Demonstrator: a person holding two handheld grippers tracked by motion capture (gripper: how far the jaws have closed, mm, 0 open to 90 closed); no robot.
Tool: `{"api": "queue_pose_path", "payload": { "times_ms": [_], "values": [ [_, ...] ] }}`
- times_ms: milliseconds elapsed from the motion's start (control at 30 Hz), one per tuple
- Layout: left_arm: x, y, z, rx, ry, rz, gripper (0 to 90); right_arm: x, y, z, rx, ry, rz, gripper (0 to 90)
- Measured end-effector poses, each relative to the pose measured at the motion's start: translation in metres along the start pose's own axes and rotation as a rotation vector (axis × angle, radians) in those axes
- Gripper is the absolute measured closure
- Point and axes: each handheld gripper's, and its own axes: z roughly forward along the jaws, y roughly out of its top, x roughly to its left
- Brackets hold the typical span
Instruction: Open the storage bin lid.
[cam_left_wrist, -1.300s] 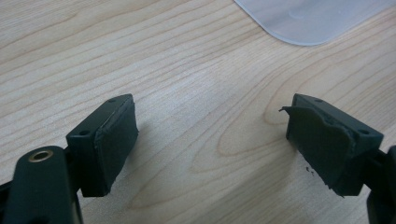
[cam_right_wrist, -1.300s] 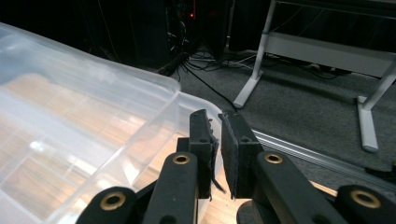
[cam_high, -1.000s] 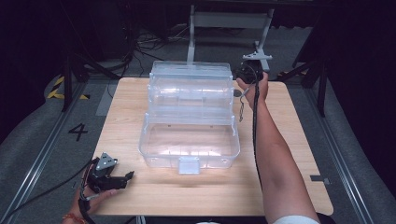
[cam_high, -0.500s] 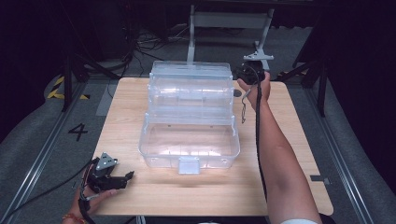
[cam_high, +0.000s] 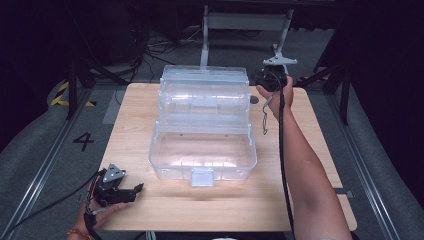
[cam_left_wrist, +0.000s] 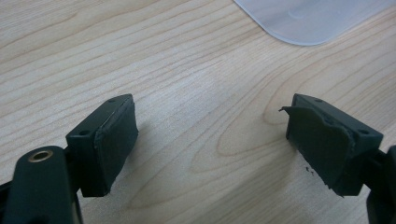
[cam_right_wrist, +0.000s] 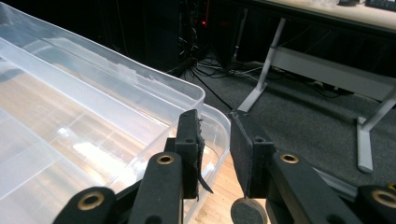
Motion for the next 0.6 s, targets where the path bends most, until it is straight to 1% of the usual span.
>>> {"api": "queue_pose_path", "payload": {
  "times_ms": [67, 200, 267, 300, 467, 600],
  "values": [
    [0.0, 0.0, 0.0, 0.0, 0.001, 0.0, 17.0, 0.001, 0.002, -0.004, 0.0, 0.009, -0.011, 72.0],
    [0.0, 0.0, 0.0, 0.0, 0.002, 0.001, 17.0, 0.002, 0.003, -0.011, -0.009, 0.024, -0.012, 70.7],
    [0.0, 0.0, 0.0, 0.001, 0.002, 0.001, 17.0, 0.004, 0.003, -0.016, -0.006, 0.031, -0.031, 69.2],
    [0.0, 0.0, 0.0, 0.001, 0.002, 0.001, 17.0, 0.004, 0.003, -0.016, -0.006, 0.031, -0.031, 69.2],
    [0.0, 0.0, 0.0, 0.0, 0.001, 0.0, 17.0, 0.008, 0.002, -0.024, -0.008, 0.035, -0.062, 66.8],
    [0.0, 0.0, 0.0, 0.0, 0.001, 0.0, 17.0, 0.008, 0.001, -0.032, -0.018, 0.037, -0.069, 64.4]
  ]
}}
